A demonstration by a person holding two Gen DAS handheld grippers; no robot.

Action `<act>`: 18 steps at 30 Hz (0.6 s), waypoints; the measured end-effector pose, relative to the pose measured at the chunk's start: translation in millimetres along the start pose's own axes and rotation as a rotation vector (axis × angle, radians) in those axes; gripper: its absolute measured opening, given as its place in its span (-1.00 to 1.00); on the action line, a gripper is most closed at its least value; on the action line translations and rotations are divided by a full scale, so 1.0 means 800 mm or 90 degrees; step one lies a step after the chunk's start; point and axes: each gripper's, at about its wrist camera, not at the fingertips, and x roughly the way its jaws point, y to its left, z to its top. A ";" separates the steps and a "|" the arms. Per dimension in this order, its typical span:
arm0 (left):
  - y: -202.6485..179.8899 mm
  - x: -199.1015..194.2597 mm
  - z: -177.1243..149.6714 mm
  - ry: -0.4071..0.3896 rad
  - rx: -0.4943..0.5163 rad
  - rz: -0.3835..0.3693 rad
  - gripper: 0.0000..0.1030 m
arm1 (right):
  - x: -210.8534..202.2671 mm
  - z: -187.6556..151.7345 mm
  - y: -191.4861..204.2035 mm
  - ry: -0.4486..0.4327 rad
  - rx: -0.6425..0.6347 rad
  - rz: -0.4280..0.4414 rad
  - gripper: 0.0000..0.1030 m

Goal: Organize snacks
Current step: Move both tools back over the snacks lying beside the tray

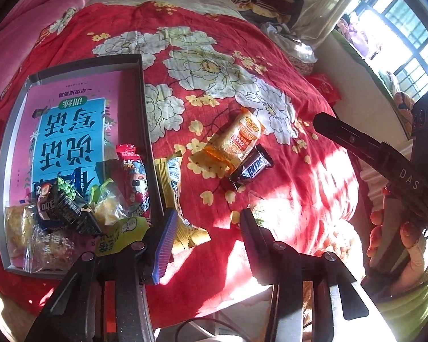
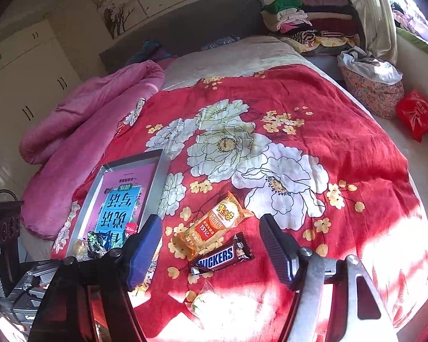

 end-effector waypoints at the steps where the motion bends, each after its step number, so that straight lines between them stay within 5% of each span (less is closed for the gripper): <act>1: 0.001 0.006 0.002 0.006 -0.001 -0.001 -0.20 | 0.000 -0.001 -0.001 0.001 0.002 0.001 0.36; 10: 0.001 0.042 0.018 0.046 0.019 0.035 -0.25 | 0.002 -0.005 -0.011 0.004 0.021 0.005 0.36; 18: -0.014 0.077 0.038 0.095 0.070 0.151 -0.25 | 0.007 -0.008 -0.019 0.011 0.030 0.010 0.36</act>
